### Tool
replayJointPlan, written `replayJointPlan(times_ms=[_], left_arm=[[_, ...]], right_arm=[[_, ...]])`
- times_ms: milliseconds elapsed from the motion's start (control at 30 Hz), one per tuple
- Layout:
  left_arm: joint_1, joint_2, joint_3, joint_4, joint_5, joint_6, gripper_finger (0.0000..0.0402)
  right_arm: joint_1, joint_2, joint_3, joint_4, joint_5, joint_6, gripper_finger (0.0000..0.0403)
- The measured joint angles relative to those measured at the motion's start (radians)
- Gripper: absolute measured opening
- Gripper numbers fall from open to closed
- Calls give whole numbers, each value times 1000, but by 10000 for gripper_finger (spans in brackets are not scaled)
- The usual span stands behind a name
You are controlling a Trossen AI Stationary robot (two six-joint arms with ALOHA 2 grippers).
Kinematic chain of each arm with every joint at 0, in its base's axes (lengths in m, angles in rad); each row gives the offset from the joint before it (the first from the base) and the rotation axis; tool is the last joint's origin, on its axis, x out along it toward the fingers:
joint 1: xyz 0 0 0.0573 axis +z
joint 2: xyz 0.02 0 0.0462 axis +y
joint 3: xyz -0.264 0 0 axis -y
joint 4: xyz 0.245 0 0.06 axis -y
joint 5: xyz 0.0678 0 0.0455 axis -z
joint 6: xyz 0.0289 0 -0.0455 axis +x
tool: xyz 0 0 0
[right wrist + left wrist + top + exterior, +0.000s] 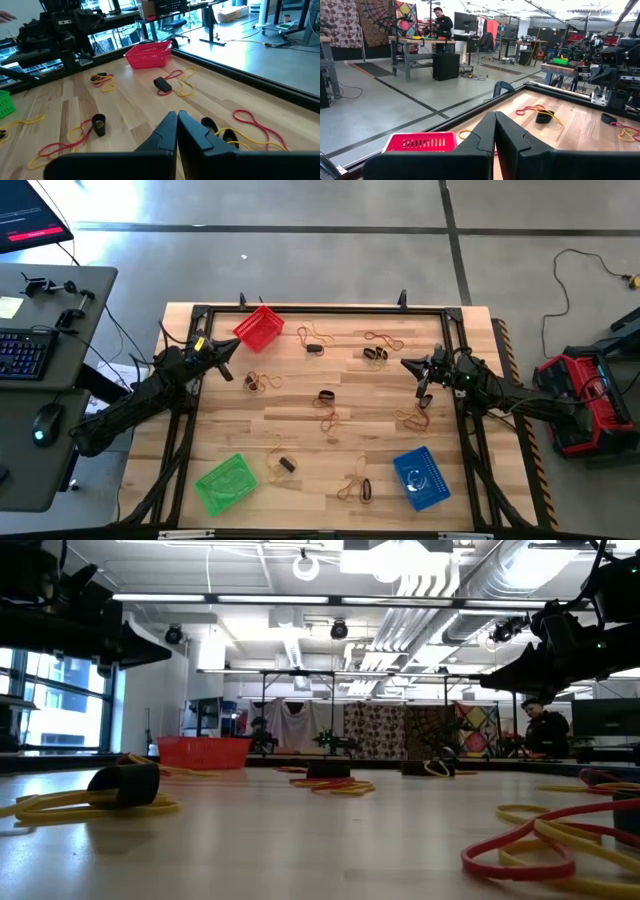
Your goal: Sort rubber bands into baskets
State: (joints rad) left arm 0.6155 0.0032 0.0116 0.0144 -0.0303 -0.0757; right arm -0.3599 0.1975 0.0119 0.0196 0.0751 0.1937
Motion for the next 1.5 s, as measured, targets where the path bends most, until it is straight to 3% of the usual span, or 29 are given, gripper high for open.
replayJointPlan(times_ms=[967, 1267, 1500], left_arm=[[0, 0, 0, 0, 0, 0, 1], [0, 0, 0, 0, 0, 0, 1], [0, 0, 0, 0, 0, 0, 1]], right_arm=[[0, 0, 0, 0, 0, -5, 0], [0, 0, 0, 0, 0, -402, 0], [0, 0, 0, 0, 0, -290, 0]])
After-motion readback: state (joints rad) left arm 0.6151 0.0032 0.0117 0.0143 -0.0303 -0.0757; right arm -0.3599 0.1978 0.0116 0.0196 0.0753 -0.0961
